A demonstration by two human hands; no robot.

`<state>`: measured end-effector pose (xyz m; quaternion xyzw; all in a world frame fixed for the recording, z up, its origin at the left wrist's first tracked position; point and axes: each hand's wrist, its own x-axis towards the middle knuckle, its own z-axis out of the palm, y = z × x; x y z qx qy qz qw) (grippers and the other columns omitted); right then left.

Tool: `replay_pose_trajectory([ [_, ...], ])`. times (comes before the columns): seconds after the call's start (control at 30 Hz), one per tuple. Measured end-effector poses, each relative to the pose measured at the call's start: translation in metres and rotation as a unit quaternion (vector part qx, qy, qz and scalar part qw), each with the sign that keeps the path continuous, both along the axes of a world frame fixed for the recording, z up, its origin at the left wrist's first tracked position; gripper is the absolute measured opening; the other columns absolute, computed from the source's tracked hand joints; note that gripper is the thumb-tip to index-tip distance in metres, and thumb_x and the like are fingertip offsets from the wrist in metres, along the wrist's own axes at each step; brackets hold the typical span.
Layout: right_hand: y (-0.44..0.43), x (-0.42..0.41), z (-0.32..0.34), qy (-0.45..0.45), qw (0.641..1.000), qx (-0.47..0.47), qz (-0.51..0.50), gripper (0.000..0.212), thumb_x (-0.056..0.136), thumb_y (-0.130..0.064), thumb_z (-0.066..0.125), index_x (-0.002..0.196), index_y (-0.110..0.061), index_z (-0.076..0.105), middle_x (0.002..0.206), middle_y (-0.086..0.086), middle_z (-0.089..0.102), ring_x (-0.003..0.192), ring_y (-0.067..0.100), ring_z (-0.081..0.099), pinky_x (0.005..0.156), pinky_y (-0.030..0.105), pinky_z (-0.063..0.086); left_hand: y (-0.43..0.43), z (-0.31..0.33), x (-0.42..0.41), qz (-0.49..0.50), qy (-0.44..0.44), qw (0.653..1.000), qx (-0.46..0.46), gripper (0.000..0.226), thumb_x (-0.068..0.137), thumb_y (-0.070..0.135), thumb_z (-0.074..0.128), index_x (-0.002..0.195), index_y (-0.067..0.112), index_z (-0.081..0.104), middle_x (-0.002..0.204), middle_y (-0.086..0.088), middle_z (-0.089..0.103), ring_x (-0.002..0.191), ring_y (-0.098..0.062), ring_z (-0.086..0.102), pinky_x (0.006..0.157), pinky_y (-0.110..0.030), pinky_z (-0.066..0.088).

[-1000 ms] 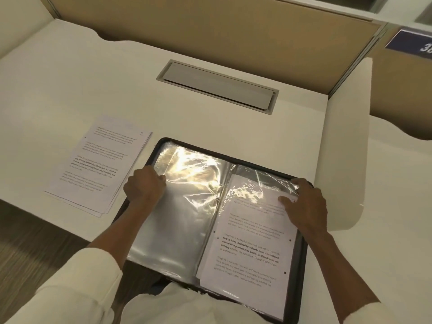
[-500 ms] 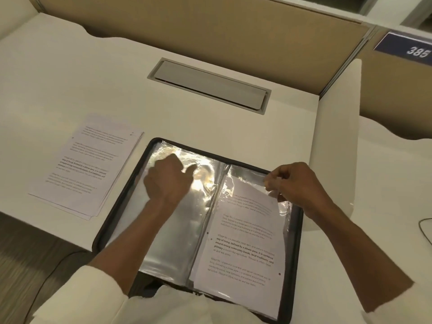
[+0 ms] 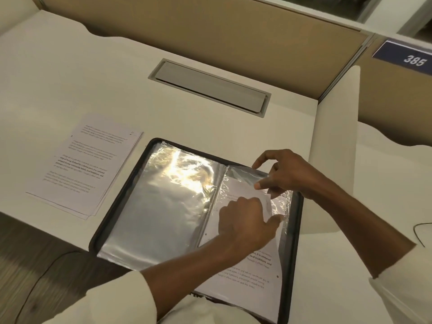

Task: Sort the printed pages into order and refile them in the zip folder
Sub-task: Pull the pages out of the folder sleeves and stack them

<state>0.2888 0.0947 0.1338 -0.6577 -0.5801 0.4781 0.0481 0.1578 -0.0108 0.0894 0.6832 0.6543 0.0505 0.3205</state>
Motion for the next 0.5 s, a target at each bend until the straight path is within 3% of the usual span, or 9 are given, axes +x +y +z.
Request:
replay_pose_trajectory([
  [0.1,0.003,-0.001,-0.003,-0.004,0.999,-0.035,0.020,0.040,0.074,-0.019,0.095,0.109,-0.024,0.077,0.077,0.011,0.078,0.065,0.028,0.077,0.064,0.033,0.065,-0.003,0.000,0.004,0.006,-0.017,1.000,-0.003,0.037,0.102,0.053,0.056,0.106,0.021,0.073,0.096,0.005,0.075,0.085,-0.018,0.070,0.076,-0.029,0.047],
  [0.2,0.007,-0.004,-0.006,-0.009,0.998,-0.065,0.019,0.029,0.080,-0.034,0.091,0.098,-0.013,0.081,0.081,0.012,0.078,0.067,0.031,0.078,0.066,0.036,0.066,-0.006,-0.002,0.006,0.008,-0.019,1.000,0.002,0.030,0.104,0.043,0.053,0.101,0.018,0.070,0.091,0.002,0.071,0.081,-0.018,0.068,0.080,-0.033,0.054],
  [0.3,0.014,-0.006,-0.008,-0.022,0.996,-0.087,0.013,0.048,0.094,-0.053,0.072,0.088,-0.006,0.082,0.079,0.013,0.079,0.071,0.033,0.078,0.068,0.036,0.065,-0.007,-0.007,0.009,0.004,-0.017,1.000,0.015,0.029,0.105,0.041,0.054,0.108,0.018,0.071,0.094,0.003,0.073,0.076,-0.014,0.064,0.076,-0.028,0.050],
  [0.4,0.027,-0.005,-0.015,-0.024,0.991,-0.133,-0.002,0.053,0.109,-0.039,0.053,0.090,0.000,0.082,0.088,0.021,0.078,0.071,0.034,0.076,0.065,0.035,0.063,-0.008,-0.007,0.014,-0.013,-0.014,1.000,0.020,0.028,0.105,0.041,0.056,0.117,0.019,0.069,0.101,0.002,0.075,0.073,-0.012,0.058,0.074,-0.027,0.046],
  [0.5,0.041,-0.002,-0.021,-0.030,0.980,-0.195,0.003,0.036,0.105,-0.018,0.053,0.098,0.004,0.080,0.093,0.019,0.079,0.069,0.029,0.074,0.065,0.036,0.062,-0.009,-0.007,0.014,-0.040,-0.010,0.999,0.032,0.029,0.106,0.039,0.055,0.121,0.016,0.066,0.105,-0.001,0.074,0.078,-0.015,0.060,0.075,-0.028,0.043],
])
